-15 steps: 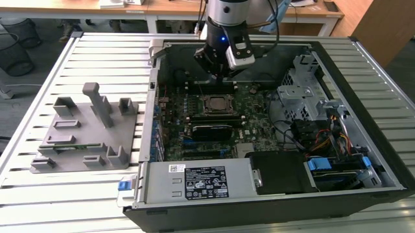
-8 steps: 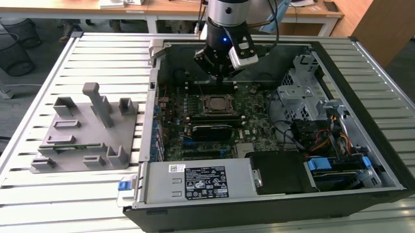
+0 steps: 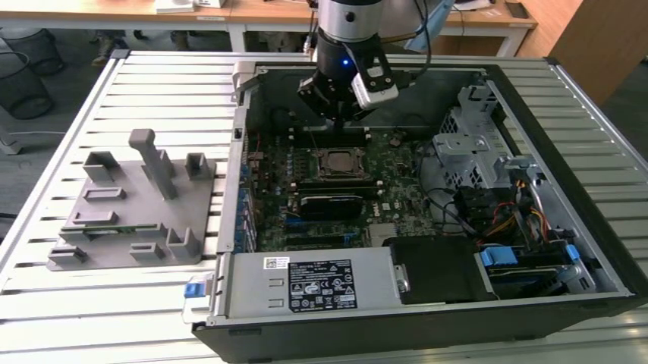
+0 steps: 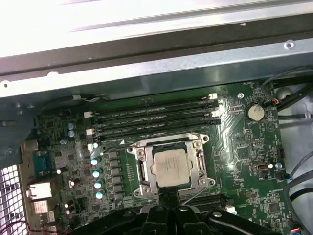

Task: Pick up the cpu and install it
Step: 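Install the first cpu locking lever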

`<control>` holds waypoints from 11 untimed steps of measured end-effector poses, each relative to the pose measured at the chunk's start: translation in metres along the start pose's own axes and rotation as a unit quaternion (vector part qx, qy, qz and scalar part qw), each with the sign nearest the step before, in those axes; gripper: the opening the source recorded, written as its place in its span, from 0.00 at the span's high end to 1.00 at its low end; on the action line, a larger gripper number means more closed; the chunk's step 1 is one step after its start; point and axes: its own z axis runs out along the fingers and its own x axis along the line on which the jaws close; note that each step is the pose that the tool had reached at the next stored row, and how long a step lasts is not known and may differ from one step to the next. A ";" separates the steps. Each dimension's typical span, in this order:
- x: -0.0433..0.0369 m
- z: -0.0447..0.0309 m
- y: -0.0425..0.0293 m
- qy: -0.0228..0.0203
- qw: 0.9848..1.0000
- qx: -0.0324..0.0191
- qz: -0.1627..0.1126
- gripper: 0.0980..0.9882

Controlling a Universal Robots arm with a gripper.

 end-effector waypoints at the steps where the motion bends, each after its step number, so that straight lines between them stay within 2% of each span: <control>1: 0.0010 0.0001 -0.0002 0.000 1.000 0.000 -0.002 0.99; 7: 0.0022 0.0010 -0.0007 0.000 0.999 0.000 -0.032 0.99; 11: 0.0089 0.0024 -0.0017 -0.002 0.999 -0.001 -0.035 0.99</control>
